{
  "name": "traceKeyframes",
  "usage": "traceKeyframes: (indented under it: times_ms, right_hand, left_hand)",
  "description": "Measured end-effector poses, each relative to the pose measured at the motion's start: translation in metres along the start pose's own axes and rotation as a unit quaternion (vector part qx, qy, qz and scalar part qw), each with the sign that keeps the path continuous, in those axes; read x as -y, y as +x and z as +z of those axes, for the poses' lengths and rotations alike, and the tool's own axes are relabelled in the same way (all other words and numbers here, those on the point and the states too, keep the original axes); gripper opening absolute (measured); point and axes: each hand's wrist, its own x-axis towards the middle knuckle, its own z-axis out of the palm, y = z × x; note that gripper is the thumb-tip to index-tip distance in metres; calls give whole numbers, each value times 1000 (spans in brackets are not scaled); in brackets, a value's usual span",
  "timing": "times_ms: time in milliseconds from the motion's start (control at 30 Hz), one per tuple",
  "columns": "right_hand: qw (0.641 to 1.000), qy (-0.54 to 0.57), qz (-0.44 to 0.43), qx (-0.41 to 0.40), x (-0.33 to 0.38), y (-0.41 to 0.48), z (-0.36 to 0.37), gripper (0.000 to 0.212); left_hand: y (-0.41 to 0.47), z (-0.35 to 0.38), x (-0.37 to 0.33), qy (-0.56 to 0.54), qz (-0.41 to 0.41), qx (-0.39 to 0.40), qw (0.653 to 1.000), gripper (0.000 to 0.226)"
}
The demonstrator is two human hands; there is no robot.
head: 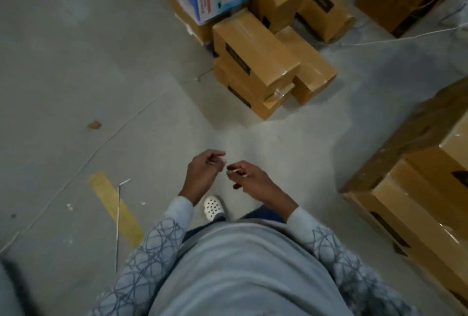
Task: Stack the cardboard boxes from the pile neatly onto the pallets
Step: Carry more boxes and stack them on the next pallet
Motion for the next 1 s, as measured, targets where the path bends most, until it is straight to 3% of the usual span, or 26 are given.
traceKeyframes:
  times_ms: [167, 233, 467, 667, 1000]
  right_hand:
    - [1000, -5, 3, 4, 34, 17, 0, 29]
    - [1000, 3, 18, -14, 37, 29, -6, 27]
    - [998, 33, 35, -36, 67, 89, -37, 22]
    - [999, 50, 20, -8, 126, 182, -104, 21]
    - [979, 119, 28, -161, 217, 305, -236, 9]
  left_hand:
    - [10, -25, -12, -95, -23, -15, 995, 13]
    - [19, -26, -13, -119, -35, -4, 992, 21]
    - [94, -30, -43, -125, -44, 8, 991, 34]
    - [203, -29, -97, -126, -42, 18, 991, 16]
    - [358, 0, -203, -156, -67, 7, 985, 6]
